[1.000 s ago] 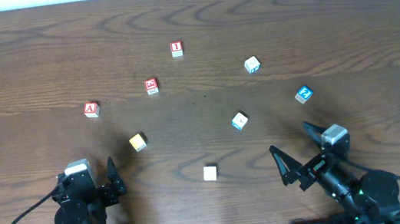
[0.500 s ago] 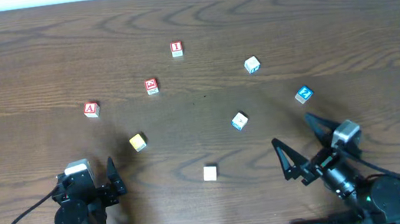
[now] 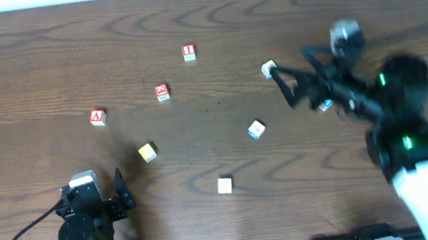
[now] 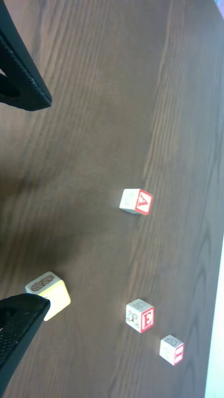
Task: Spell out Ai2
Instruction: 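Move the right gripper forward over the red-lettered I block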
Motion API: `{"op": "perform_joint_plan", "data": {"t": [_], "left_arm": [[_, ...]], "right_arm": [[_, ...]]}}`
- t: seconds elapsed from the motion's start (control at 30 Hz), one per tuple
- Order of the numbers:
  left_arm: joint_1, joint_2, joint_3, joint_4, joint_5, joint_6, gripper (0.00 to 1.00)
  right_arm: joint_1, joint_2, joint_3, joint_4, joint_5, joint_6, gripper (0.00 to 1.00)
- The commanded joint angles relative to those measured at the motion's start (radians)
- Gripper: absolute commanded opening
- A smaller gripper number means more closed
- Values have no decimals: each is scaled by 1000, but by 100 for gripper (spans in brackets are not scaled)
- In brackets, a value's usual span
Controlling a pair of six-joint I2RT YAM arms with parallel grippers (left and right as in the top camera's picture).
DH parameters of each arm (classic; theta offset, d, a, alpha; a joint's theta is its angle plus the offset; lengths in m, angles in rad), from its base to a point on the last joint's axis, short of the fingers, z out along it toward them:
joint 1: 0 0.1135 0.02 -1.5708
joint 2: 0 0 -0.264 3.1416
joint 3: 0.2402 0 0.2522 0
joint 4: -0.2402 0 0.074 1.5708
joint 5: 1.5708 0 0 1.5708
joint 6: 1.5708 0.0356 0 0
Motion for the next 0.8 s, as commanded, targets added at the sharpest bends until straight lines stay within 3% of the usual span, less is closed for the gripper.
{"op": "perform_joint_plan", "data": {"t": [0.0,0.57,0.77], "left_arm": [[-3,-6,-16,-3,-4,18,95],[-3,-6,-16,-3,-4,18,95],[-3,-6,-16,-3,-4,18,96]], "right_arm": [[53,168,187,-43,-8,-92,99],[302,1053,1187,-243,270,-199,99],[360,1276,1391,-280,355,-198,99]]}}
